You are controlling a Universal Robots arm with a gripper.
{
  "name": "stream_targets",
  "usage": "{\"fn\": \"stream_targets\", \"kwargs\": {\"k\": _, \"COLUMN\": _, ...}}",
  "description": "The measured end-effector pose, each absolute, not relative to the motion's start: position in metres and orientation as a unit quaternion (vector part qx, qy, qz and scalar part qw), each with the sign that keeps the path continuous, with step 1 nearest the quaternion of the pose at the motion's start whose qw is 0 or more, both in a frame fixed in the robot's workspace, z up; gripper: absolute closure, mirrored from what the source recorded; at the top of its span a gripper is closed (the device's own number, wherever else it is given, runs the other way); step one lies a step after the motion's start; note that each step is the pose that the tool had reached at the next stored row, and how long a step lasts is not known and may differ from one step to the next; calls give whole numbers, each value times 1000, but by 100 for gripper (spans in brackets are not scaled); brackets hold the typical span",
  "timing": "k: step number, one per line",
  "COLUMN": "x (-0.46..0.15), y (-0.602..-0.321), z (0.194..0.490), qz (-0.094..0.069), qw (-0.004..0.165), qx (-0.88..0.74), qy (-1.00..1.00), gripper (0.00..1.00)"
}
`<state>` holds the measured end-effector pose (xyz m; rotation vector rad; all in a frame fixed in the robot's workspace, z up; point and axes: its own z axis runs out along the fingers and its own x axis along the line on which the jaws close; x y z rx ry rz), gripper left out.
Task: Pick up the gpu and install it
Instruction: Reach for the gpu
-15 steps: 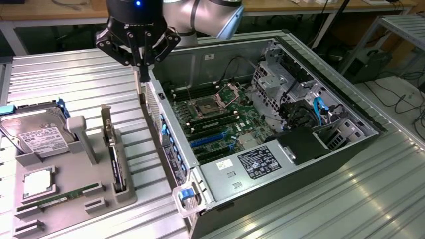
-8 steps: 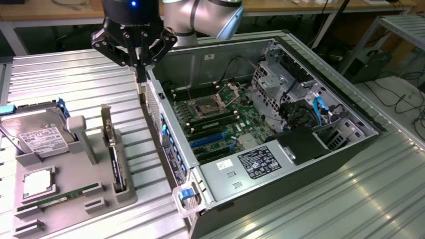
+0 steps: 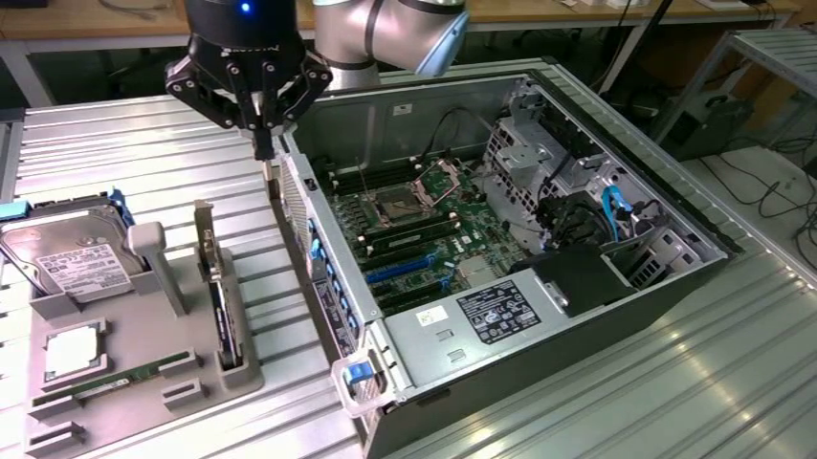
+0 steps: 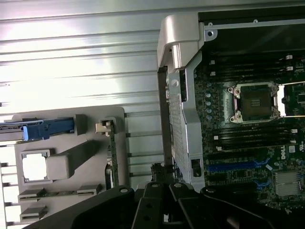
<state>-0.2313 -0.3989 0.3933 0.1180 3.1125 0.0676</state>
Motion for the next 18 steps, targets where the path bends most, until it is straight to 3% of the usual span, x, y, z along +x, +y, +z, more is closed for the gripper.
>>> {"fn": "stream_targets", "kwargs": {"k": 18, "x": -246, "y": -399, "z": 393, "qz": 22, "qw": 13, "qx": 38, "qy": 999, "gripper": 89}}
